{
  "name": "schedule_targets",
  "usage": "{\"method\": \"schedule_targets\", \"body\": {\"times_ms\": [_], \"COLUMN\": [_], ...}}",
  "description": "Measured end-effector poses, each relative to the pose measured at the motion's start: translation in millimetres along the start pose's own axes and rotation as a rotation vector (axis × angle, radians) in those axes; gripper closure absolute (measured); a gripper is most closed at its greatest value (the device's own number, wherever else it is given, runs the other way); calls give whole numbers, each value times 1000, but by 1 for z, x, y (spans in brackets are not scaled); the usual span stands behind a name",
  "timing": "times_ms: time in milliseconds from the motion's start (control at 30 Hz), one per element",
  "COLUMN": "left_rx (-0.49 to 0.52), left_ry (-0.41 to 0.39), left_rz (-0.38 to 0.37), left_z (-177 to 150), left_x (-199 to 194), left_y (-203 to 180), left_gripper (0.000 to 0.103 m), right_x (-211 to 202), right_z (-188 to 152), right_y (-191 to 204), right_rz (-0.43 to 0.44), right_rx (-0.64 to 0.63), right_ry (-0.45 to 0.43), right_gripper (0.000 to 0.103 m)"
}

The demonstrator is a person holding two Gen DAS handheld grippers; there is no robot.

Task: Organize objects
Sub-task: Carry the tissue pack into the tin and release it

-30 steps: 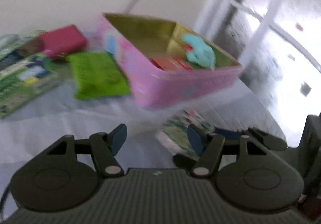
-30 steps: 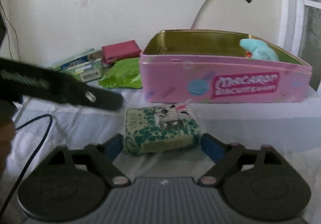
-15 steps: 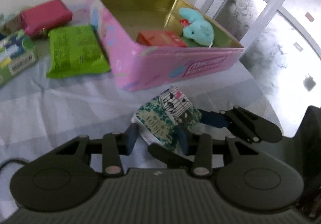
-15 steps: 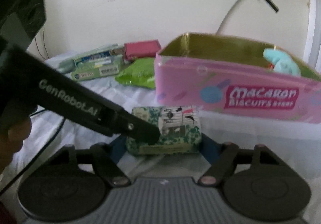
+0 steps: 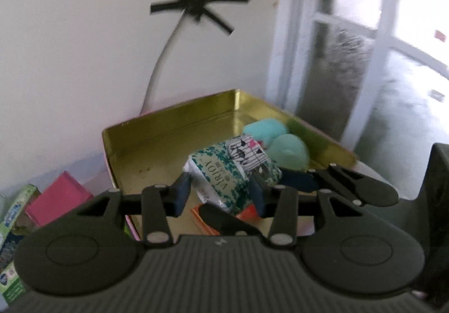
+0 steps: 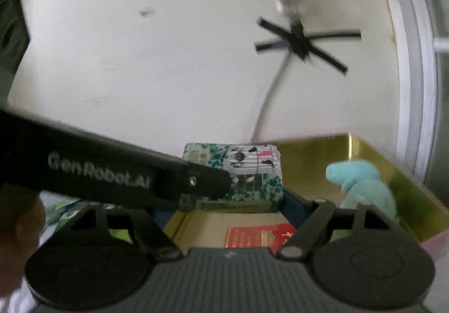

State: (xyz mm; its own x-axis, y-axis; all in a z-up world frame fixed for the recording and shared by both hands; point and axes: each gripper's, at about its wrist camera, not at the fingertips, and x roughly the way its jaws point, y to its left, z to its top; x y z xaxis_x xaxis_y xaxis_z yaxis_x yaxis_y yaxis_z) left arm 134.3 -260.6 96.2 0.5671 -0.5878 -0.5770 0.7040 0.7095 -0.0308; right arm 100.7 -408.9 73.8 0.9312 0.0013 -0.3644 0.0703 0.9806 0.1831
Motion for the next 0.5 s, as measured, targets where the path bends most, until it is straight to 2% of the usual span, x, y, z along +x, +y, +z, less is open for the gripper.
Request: {"method": "schedule_targets", "body": {"times_ms": [133, 200, 500], "left_rx": [4, 3, -59], "left_ry": [-7, -15, -10], "left_rz": [67, 118, 232], "left_z": [4, 6, -1], "left_x": [20, 23, 15], "left_y": [3, 4, 16], "left_gripper": [54, 47, 44], "right_x": [28, 31, 6], "right_z": [-2, -7, -14], "right_y": [-14, -21, -40], "right_rz": [-48, -73, -77], "right_rx": [-3, 10, 112], "right_ry": [37, 33, -4], "right_gripper": [20, 14, 15]}}
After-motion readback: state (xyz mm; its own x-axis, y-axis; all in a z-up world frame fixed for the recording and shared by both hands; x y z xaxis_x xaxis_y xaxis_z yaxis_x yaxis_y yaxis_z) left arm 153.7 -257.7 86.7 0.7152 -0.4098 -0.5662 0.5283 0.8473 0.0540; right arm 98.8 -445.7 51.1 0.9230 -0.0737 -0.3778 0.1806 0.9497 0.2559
